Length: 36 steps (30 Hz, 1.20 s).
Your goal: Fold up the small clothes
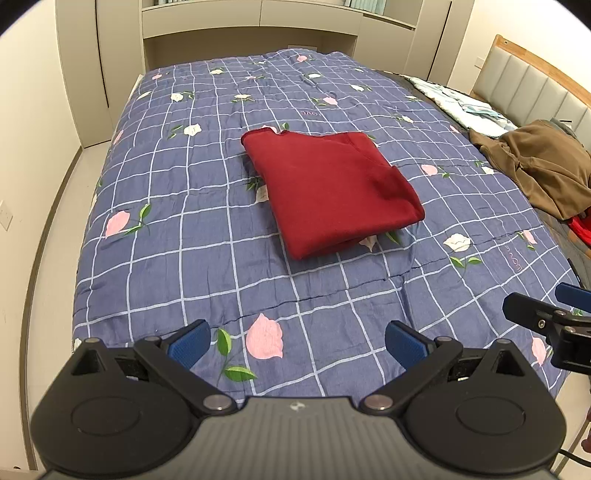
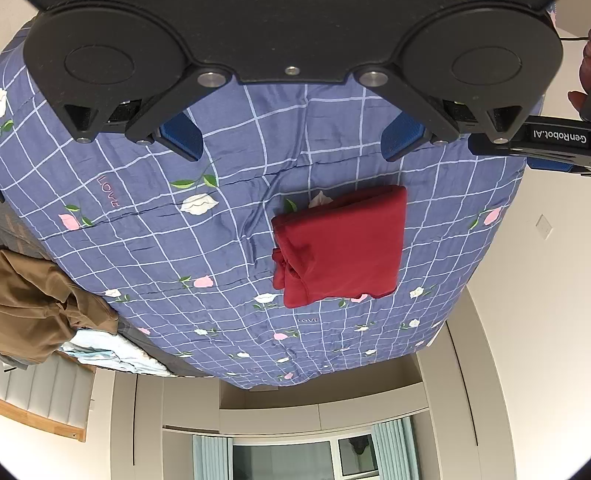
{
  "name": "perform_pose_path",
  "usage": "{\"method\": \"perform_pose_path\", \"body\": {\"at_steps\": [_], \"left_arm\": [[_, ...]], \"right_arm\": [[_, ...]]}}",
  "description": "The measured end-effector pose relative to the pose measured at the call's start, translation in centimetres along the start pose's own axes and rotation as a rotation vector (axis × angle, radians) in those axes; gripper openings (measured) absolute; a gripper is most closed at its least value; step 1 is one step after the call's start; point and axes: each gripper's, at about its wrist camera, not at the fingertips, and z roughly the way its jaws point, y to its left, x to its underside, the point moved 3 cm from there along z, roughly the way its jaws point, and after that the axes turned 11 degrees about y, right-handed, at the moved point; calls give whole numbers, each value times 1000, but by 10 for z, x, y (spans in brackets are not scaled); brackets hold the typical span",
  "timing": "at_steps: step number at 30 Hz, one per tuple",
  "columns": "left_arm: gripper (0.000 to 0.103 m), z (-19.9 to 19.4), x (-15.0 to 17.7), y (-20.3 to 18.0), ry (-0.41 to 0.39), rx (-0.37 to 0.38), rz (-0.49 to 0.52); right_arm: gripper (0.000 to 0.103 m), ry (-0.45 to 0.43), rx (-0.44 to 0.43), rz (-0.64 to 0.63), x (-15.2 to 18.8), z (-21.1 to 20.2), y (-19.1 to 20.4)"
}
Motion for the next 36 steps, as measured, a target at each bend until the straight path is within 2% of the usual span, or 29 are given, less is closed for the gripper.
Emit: {"method": "perform_pose_path", "body": {"at_steps": [8,12,18,23,36], "left_arm": [[102,0,1,-3,11,11,3],[102,3,1,-9,70,-16,29],[102,5,2,-21,126,-60,123],[102,2,3,-24,129,-28,132],[102,0,2,-24,119,1,135]], "right_arm": [[102,4,-5,-3,2,1,1],[102,4,-5,-3,2,1,1],[102,6,-14,-6,4,0,0],[102,5,-16,-6,5,-2,-1],[102,8,-16,-5,6,-4,-1]]}}
